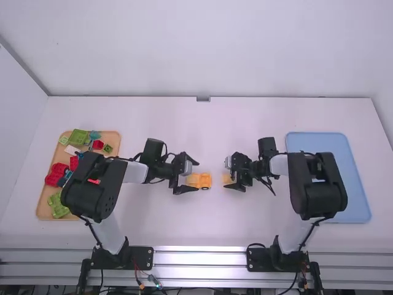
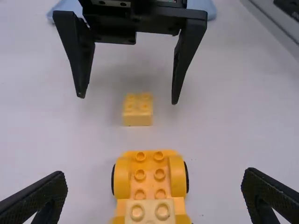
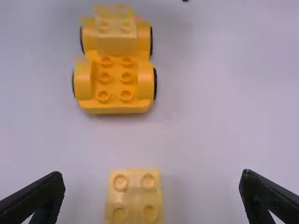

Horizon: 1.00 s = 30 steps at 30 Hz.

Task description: Assemble lego blocks to make yellow taxi

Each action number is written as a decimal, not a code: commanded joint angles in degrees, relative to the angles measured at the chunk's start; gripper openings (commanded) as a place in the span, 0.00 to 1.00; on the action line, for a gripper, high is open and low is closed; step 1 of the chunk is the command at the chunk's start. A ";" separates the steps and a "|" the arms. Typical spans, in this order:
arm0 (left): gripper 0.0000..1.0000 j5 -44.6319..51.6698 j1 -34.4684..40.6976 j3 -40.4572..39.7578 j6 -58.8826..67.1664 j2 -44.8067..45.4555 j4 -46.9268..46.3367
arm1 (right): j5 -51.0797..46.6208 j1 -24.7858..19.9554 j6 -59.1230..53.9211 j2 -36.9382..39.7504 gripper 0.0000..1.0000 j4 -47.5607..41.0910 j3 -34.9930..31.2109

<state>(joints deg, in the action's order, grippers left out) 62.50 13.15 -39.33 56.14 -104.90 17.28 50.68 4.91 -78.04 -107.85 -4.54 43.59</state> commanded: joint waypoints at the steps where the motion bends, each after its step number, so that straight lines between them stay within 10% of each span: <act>1: 0.99 0.44 0.35 -0.02 2.80 -0.46 0.37 | 2.67 -1.31 4.61 -0.44 0.99 2.23 -2.62; 30: 0.99 1.07 0.74 0.02 1.79 -0.46 0.68 | 5.29 -3.69 3.72 -6.88 0.66 7.37 -2.71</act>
<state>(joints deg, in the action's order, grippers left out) 62.30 13.26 -39.33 57.08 -104.90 18.31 54.54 1.43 -72.18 -113.30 3.79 39.48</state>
